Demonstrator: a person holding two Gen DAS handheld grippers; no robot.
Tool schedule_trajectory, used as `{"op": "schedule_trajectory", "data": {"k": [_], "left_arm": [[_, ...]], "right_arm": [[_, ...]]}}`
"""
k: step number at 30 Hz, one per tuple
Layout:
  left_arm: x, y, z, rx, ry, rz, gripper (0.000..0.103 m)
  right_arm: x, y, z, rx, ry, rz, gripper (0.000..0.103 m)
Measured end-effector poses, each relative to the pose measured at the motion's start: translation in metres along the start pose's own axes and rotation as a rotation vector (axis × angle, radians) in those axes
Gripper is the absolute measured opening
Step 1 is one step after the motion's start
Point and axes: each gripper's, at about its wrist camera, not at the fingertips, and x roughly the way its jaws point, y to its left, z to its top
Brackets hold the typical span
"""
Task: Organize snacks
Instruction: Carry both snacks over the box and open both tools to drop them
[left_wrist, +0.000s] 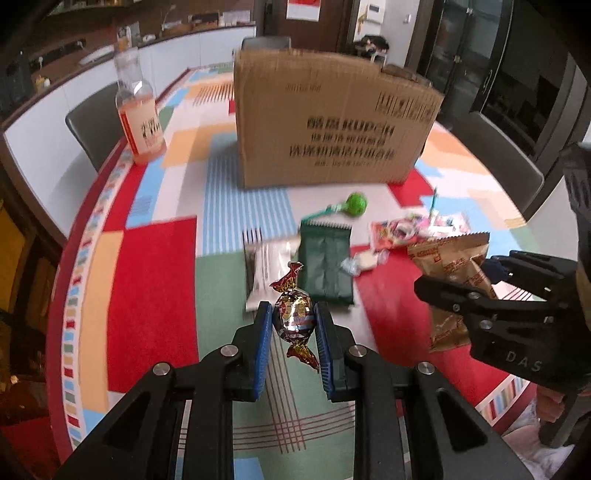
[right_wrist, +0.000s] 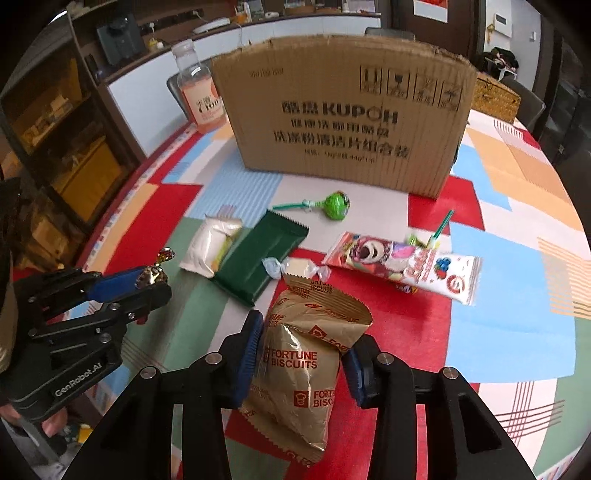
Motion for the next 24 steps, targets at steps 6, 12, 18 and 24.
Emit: {"op": "schedule_trajectory", "data": {"k": [6,12,18,24], "left_arm": [[-0.020,-0.005,0.022,0.035,-0.088,0.015,0.024],[-0.035,-0.008,0.042,0.074,-0.165,0.033,0.024],[-0.050,-0.013,0.070,0.108,-0.255,0.045,0.024],[-0.062,-0.014,0.107,0.117,-0.339,0.050,0.024]], "right_arm": [[-0.021,-0.004,0.014,0.002,-0.076,-0.007,0.041],[-0.041,-0.008,0.038,-0.005,-0.173,-0.032,0.041],[-0.064,-0.016,0.067,-0.011,-0.284,-0.068,0.041],[-0.085,-0.025,0.100,-0.011,-0.383,-0.094,0.041]]}}
